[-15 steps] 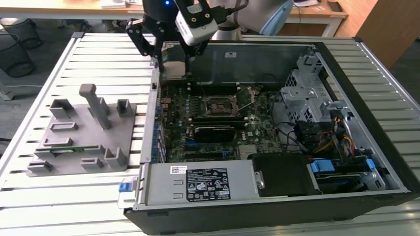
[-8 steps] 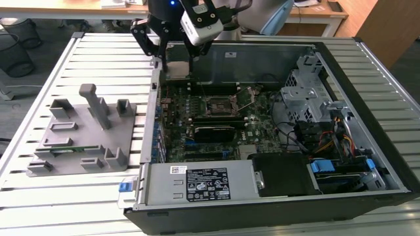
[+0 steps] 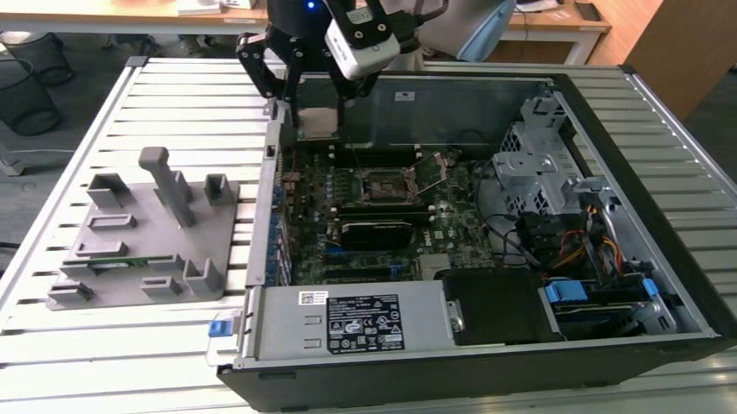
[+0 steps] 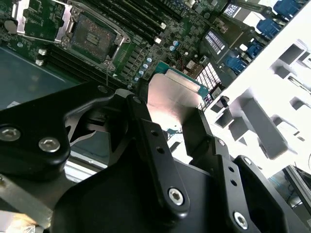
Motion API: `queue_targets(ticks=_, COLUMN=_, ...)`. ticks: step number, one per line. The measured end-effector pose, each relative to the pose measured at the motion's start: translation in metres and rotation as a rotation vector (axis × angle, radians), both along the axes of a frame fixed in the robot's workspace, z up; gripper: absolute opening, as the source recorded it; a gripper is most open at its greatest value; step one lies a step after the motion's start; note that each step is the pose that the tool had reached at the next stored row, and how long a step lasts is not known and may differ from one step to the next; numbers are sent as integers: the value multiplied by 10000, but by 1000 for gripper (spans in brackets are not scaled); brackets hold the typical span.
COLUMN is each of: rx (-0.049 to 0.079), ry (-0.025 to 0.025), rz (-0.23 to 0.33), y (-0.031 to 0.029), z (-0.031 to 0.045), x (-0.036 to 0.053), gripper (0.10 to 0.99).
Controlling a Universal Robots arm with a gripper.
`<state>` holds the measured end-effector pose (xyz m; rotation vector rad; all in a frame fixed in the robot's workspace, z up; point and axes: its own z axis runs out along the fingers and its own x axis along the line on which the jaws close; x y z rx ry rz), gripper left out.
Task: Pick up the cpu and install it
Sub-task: 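Pick up the cpu and move it towards the insertion slot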
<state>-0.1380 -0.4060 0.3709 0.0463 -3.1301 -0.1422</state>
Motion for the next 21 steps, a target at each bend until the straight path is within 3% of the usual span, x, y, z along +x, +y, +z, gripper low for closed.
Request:
queue_targets(ticks=6, rx=-1, ry=-28, rz=1, y=0, z=0, x=75, gripper=525)
queue_targets(ticks=21, rx=0, ry=-90, rz=1, y=3, z=-3, x=396, gripper=525)
